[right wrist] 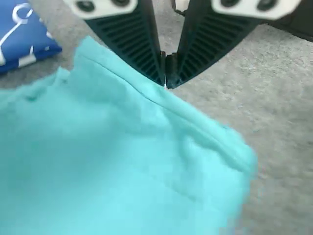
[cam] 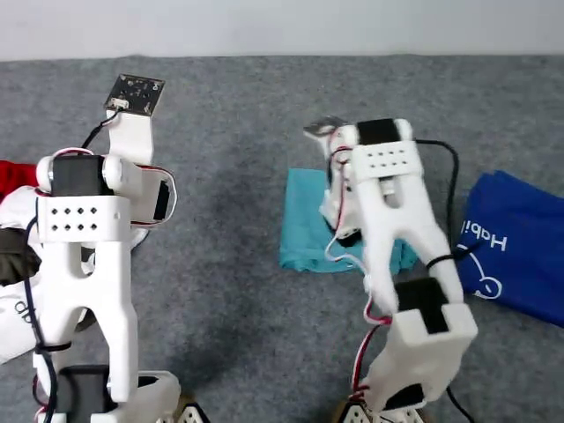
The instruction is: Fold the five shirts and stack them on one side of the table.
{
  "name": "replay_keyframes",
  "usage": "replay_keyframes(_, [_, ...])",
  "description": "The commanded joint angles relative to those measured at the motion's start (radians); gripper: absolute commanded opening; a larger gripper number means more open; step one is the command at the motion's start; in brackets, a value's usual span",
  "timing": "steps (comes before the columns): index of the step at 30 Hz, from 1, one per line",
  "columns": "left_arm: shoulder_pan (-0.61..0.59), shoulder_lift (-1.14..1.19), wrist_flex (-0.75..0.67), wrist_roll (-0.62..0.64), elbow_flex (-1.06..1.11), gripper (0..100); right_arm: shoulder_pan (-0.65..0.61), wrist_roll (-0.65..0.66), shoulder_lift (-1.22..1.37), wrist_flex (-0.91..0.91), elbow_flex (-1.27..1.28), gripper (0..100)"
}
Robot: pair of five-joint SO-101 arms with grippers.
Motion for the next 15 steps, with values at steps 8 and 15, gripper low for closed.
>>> replay_keyframes(8, [-0.150,-0.041,0.006,0.008,-0.012,0,-0.234,-0.015,0.039,-0.134,-0.012,0.9])
replay_keyframes(15, [-0.339,-0.041,0.012,0.008,-0.068,0,-0.245,-0.095,0.232,0.007,-0.017,0.9])
